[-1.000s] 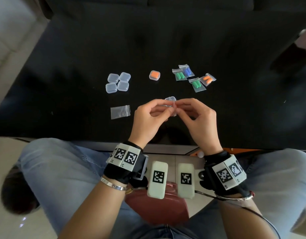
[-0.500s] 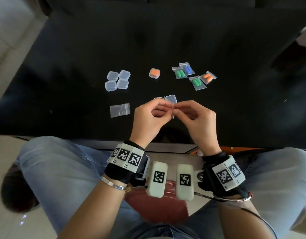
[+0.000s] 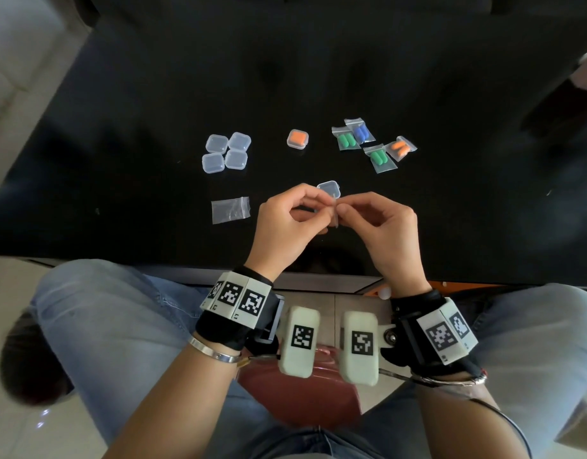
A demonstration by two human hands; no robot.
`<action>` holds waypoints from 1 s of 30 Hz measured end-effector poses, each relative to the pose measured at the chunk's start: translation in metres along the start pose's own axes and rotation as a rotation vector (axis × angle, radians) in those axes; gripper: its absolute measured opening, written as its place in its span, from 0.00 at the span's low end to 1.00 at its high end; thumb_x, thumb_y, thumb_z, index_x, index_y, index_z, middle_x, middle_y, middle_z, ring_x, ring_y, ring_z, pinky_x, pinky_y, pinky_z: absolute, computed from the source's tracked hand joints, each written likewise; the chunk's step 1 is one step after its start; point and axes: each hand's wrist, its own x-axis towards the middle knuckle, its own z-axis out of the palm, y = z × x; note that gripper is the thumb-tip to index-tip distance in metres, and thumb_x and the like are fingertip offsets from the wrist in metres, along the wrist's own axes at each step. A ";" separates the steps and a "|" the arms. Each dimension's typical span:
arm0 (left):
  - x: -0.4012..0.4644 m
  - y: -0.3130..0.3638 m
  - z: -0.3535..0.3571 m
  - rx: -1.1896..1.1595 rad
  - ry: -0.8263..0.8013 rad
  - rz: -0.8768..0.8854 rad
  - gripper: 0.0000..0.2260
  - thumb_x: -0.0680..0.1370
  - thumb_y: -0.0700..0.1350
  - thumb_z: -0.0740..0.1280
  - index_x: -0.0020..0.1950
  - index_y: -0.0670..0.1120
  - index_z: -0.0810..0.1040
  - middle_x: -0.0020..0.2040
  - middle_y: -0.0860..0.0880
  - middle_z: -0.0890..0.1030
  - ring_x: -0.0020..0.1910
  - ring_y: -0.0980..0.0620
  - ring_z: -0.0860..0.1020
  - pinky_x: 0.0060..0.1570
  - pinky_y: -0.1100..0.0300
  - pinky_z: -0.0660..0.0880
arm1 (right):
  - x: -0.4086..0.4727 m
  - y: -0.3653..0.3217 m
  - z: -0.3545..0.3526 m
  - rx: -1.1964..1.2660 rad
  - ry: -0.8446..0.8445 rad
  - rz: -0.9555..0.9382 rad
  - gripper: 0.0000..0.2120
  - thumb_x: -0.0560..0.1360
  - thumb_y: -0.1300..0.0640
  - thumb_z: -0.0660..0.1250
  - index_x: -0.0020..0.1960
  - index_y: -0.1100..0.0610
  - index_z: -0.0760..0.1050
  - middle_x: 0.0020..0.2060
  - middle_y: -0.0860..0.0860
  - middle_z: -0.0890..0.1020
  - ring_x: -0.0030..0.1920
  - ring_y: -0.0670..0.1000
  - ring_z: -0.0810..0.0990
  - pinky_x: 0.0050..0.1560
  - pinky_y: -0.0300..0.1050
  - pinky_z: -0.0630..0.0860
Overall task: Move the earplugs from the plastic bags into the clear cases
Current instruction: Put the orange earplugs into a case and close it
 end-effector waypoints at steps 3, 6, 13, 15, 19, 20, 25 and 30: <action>-0.003 0.004 0.001 -0.079 -0.025 -0.024 0.04 0.74 0.39 0.69 0.48 0.42 0.78 0.43 0.45 0.82 0.41 0.51 0.83 0.39 0.62 0.80 | -0.001 -0.003 0.001 -0.030 0.010 -0.042 0.06 0.74 0.60 0.69 0.50 0.58 0.81 0.42 0.50 0.84 0.44 0.44 0.83 0.48 0.38 0.79; -0.002 0.004 0.000 -0.101 -0.006 -0.036 0.05 0.74 0.40 0.70 0.48 0.41 0.78 0.42 0.45 0.82 0.41 0.51 0.83 0.39 0.62 0.80 | -0.001 -0.004 0.002 -0.042 -0.005 -0.062 0.06 0.74 0.60 0.69 0.51 0.58 0.81 0.43 0.50 0.84 0.45 0.44 0.83 0.48 0.36 0.79; -0.002 0.004 -0.005 -0.179 -0.034 -0.093 0.04 0.75 0.36 0.67 0.49 0.41 0.79 0.44 0.44 0.83 0.44 0.51 0.84 0.42 0.63 0.80 | 0.000 -0.005 0.002 0.007 -0.031 -0.055 0.07 0.75 0.62 0.67 0.52 0.59 0.80 0.43 0.50 0.84 0.45 0.45 0.83 0.49 0.37 0.78; -0.002 0.005 -0.006 -0.186 -0.036 -0.100 0.04 0.75 0.36 0.67 0.49 0.40 0.79 0.44 0.44 0.83 0.44 0.51 0.84 0.42 0.63 0.80 | 0.000 -0.005 0.002 0.021 -0.036 -0.048 0.07 0.75 0.62 0.67 0.52 0.59 0.80 0.43 0.51 0.84 0.45 0.45 0.83 0.49 0.37 0.78; -0.001 0.005 -0.005 -0.101 0.004 -0.039 0.04 0.74 0.36 0.69 0.47 0.41 0.79 0.44 0.44 0.83 0.42 0.51 0.84 0.41 0.62 0.80 | -0.001 -0.005 0.003 0.037 -0.042 -0.046 0.07 0.75 0.62 0.68 0.52 0.59 0.81 0.44 0.52 0.84 0.46 0.47 0.84 0.50 0.39 0.79; -0.001 0.004 -0.005 -0.071 0.015 -0.021 0.04 0.73 0.36 0.70 0.47 0.41 0.79 0.44 0.43 0.83 0.42 0.50 0.83 0.41 0.61 0.80 | -0.001 -0.005 0.003 0.042 -0.045 -0.046 0.07 0.75 0.62 0.68 0.52 0.59 0.81 0.44 0.52 0.84 0.47 0.47 0.84 0.50 0.40 0.79; 0.000 0.001 -0.004 0.122 0.037 0.074 0.05 0.72 0.37 0.71 0.46 0.42 0.79 0.42 0.46 0.83 0.41 0.53 0.83 0.44 0.59 0.81 | 0.001 -0.006 0.000 -0.005 -0.044 -0.034 0.06 0.74 0.62 0.69 0.50 0.59 0.82 0.41 0.51 0.84 0.44 0.45 0.83 0.48 0.35 0.78; -0.001 0.002 -0.001 0.123 0.050 0.079 0.06 0.71 0.35 0.71 0.45 0.43 0.79 0.41 0.46 0.83 0.40 0.53 0.82 0.42 0.63 0.80 | 0.003 -0.006 0.000 -0.009 -0.035 0.002 0.05 0.74 0.61 0.68 0.48 0.58 0.82 0.41 0.50 0.84 0.42 0.45 0.83 0.46 0.36 0.79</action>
